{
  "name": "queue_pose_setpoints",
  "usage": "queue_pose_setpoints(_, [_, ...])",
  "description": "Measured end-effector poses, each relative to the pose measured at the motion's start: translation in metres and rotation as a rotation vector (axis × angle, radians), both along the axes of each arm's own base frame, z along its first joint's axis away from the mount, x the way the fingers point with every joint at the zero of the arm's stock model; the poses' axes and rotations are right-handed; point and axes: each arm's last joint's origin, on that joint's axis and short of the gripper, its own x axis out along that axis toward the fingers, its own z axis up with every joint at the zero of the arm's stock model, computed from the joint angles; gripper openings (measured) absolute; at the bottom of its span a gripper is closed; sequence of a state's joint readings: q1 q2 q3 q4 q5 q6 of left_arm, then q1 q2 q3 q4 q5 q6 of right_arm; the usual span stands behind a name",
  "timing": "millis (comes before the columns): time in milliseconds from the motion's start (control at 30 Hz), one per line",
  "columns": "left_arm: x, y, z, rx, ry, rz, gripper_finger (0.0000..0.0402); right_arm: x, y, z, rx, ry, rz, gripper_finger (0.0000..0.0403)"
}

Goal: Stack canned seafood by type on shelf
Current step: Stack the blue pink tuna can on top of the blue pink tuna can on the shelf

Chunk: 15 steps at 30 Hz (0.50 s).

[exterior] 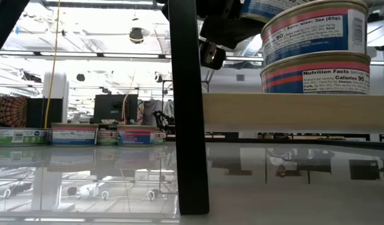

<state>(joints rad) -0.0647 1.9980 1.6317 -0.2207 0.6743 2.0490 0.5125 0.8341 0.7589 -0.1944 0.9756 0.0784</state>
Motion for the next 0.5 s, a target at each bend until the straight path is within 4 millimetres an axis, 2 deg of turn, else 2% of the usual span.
queue_pose_setpoints(133, [-0.0001, -0.0047, -0.0003, 0.001, 0.016, 0.024, 0.0183, 0.0013, -0.0023, -0.0004, -0.001, 0.003, -0.015, 0.0295])
queue_pose_setpoints(500, [0.0003, -0.0074, -0.0007, 0.062, -0.014, 0.050, 0.0230, 0.0016, -0.0027, -0.0013, -0.005, 0.011, -0.018, 0.0295])
